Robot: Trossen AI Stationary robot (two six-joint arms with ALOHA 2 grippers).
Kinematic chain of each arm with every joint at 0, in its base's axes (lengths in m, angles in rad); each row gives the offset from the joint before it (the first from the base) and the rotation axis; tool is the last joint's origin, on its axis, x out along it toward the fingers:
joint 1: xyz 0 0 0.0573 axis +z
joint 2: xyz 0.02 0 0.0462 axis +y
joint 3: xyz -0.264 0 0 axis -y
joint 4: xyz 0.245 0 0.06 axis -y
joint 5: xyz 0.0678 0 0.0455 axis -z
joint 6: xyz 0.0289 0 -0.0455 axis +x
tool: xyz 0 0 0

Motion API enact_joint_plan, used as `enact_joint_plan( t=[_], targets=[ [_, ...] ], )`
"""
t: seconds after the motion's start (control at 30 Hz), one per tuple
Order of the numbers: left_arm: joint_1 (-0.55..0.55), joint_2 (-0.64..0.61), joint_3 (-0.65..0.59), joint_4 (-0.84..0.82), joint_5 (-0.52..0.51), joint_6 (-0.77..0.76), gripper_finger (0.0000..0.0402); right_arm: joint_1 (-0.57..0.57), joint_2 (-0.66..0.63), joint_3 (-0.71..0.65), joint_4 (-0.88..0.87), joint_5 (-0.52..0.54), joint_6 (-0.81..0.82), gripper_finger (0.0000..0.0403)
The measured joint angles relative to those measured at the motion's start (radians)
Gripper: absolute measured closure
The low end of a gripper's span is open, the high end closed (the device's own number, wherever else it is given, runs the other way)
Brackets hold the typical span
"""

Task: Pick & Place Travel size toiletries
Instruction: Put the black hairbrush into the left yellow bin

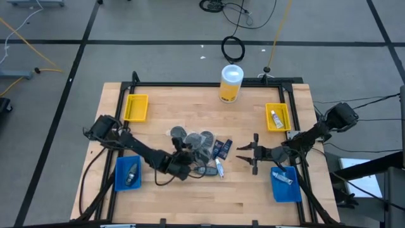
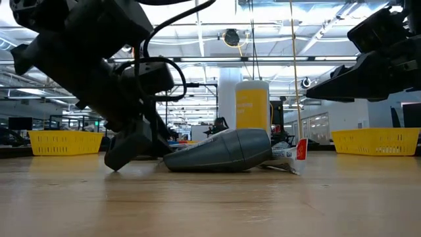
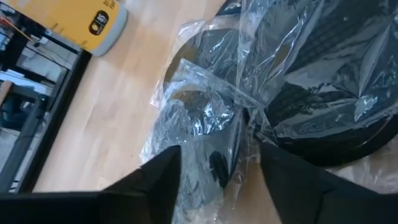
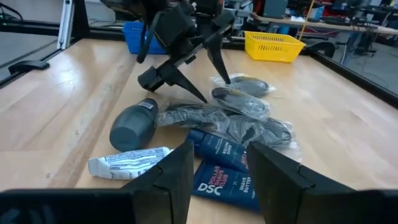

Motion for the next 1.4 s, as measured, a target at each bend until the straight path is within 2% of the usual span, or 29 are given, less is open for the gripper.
enact_joint_plan(
  t=[0.2, 0.43, 0.6, 0.87, 1.1, 1.17, 1.23, 1.4],
  targets=[
    [0.037, 0.0, -0.001, -0.001, 0.068, -0.059, 0.0286, 0.0, 0.0, 0.0, 0.001, 0.0, 0.003, 0.0264],
    [0.049, 0.002, -0.001, 0.003, 0.052, -0.085, 0.0392, 0.0, 0.0, 0.0, 0.001, 0.0, 0.002, 0.0264],
    [0.022, -0.039, -0.005, -0.017, -0.069, -0.09, 0.0393, 0.0, 0.0, 0.0, 0.0, 0.0, 0.001, 0.0264],
    [-0.052, -0.211, -0.001, -0.102, -0.323, -0.193, 0.04, 0.0, 0.0, 0.0, -0.001, 0.0, 0.006, 0.0264],
    [-0.059, -0.374, -0.001, -0.432, -0.415, -0.483, 0.0401, 0.0, 0.0, 0.0, -0.002, 0.0, 0.007, 0.0264],
    [-0.044, -0.405, -0.001, -0.529, -0.398, -0.58, 0.0401, 0.0, 0.0, 0.0, -0.007, 0.0, 0.007, 0.0264],
    [-0.024, -0.422, -0.001, -0.58, -0.323, -0.643, 0.0399, 0.0, 0.0, 0.0, -0.008, 0.0, 0.007, 0.0264],
    [0.002, -0.409, -0.001, -0.546, -0.118, -0.607, 0.0397, 0.0, 0.0, 0.0, -0.005, 0.0, 0.007, 0.0264]
  ],
)
